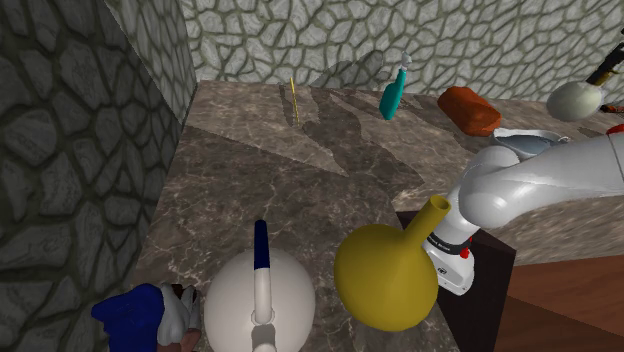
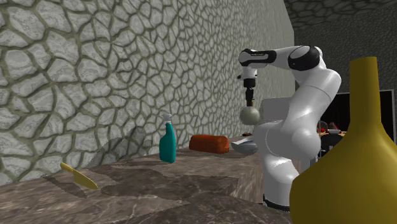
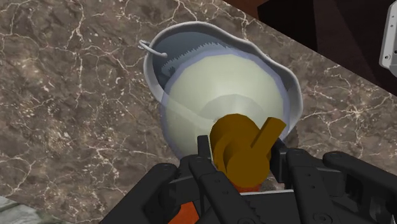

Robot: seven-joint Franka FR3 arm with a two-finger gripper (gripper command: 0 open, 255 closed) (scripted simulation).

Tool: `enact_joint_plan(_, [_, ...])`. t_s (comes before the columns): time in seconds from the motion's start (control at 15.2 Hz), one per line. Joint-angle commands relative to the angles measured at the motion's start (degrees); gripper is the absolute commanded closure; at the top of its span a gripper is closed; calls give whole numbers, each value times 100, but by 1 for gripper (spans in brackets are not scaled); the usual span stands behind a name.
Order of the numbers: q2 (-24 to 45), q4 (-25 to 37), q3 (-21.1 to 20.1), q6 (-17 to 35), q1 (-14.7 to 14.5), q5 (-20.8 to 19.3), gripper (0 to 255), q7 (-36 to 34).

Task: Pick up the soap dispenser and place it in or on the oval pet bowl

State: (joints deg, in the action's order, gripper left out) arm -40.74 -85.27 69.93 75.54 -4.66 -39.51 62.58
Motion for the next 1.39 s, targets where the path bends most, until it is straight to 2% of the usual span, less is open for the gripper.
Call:
enact_joint_plan(0.0, [-79,-224,-45,130,105,-35,255,-56])
enact_joint_plan(0.79, [-502,-1366,-44,863,519,-303,255,-324])
enact_joint_plan(1.32, [-519,-1411,-38,894,532,-317,255,-334])
